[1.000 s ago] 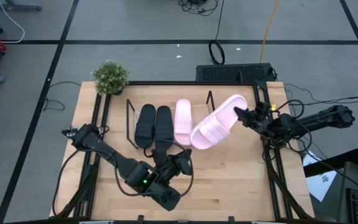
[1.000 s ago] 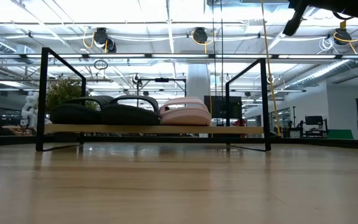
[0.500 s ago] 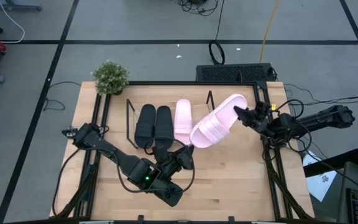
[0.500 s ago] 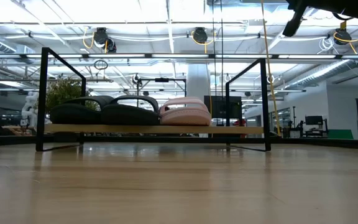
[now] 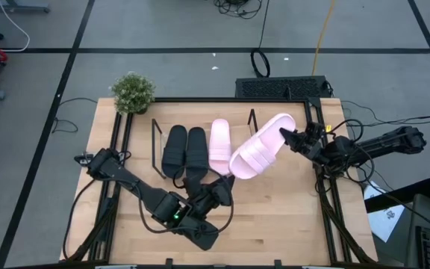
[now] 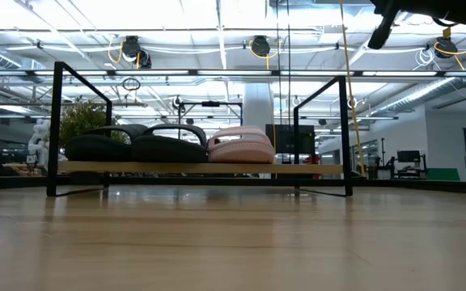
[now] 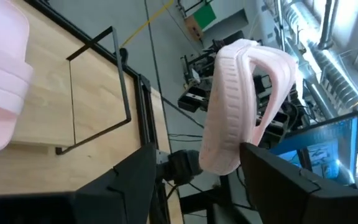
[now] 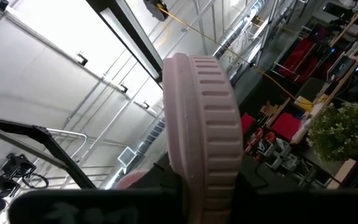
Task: Pick and place slides into the shelf
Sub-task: Put the pink pair of slide on the shelf
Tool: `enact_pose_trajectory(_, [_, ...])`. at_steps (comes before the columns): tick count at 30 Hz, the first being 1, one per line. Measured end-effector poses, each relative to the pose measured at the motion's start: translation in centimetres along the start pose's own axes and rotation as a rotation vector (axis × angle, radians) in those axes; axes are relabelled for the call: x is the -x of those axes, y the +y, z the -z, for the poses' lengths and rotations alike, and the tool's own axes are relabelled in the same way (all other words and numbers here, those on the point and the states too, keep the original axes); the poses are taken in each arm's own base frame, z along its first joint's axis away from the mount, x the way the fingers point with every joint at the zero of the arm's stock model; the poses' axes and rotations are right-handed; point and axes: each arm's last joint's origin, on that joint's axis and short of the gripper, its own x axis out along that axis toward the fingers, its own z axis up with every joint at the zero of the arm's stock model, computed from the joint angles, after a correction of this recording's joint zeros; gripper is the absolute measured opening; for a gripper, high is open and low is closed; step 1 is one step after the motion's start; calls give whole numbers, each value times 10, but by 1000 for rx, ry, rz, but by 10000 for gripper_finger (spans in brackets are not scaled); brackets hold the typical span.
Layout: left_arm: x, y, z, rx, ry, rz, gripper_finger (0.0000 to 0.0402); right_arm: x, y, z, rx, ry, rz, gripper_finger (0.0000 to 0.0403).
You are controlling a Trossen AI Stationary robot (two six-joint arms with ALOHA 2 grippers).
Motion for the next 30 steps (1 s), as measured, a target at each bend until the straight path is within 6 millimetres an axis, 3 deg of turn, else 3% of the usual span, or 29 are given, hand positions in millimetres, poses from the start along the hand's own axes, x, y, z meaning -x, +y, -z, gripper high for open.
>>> enact_pose_trajectory(10, [14,1,2,-6,-67,37,230,0,1,0,-21,6,-7,53])
enact_pose_trajectory(30, [-20,0,-7,-6,-21,-27,230,1,-1,2,-39,26,14,53])
